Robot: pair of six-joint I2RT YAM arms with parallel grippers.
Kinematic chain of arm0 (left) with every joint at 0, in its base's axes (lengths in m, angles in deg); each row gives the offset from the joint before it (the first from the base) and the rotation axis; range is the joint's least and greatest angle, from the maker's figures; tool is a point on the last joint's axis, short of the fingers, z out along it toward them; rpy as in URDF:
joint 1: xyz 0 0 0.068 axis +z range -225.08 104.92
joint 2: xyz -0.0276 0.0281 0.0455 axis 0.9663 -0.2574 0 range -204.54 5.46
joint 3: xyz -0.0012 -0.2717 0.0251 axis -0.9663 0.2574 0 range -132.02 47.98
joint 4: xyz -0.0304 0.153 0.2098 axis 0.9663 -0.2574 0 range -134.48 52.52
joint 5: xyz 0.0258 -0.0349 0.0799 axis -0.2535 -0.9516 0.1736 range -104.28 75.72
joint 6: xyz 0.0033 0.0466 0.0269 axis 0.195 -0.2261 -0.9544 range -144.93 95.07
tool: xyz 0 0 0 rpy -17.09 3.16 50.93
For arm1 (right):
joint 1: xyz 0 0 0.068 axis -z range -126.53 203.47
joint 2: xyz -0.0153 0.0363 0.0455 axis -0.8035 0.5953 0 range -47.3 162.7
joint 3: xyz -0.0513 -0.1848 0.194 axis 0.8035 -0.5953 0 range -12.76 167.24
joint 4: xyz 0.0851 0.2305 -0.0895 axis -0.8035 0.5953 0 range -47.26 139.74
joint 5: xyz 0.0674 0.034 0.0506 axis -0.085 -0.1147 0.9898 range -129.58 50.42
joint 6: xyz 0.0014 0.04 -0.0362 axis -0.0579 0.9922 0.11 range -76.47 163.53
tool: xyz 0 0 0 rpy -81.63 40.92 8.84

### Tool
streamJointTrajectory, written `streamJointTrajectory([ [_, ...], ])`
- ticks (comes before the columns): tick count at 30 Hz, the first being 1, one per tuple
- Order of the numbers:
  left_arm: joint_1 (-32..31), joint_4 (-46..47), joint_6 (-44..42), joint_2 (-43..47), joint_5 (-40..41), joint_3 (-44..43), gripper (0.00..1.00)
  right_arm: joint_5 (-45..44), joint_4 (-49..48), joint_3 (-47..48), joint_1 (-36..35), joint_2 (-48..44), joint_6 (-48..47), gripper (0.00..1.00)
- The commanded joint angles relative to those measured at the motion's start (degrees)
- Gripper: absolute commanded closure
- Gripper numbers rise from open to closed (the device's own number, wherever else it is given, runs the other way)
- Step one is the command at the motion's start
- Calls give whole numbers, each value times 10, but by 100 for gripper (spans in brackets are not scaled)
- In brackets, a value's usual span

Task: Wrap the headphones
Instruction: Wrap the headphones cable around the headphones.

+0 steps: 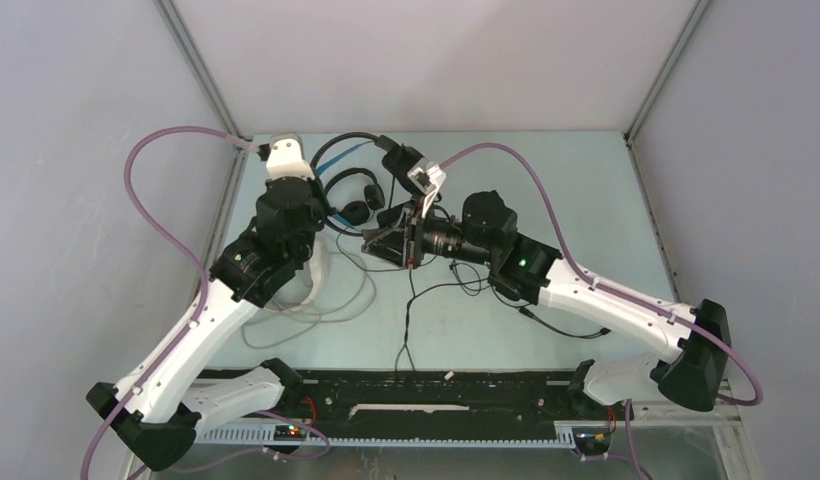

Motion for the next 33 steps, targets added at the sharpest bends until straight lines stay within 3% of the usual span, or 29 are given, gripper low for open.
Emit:
streamJointTrajectory([
  [1,1,43,107,10,12,-57,100,-78,22,22,-35,-11,-120,80],
  [13,1,15,205,30,-5,-90,100,-131,-1,-38,-91,-55,-221,77],
  [22,2,18,250,46,-32,-96,100,-142,-95,-144,-99,-92,-252,74],
  [28,2,35,301,65,-70,-82,100,-158,-105,-162,-101,-86,-242,85],
  [31,2,54,321,74,-84,-68,100,-175,-114,-163,-108,-81,-242,99],
  [33,2,70,328,79,-87,-54,100,-188,-131,-163,-116,-79,-242,100],
])
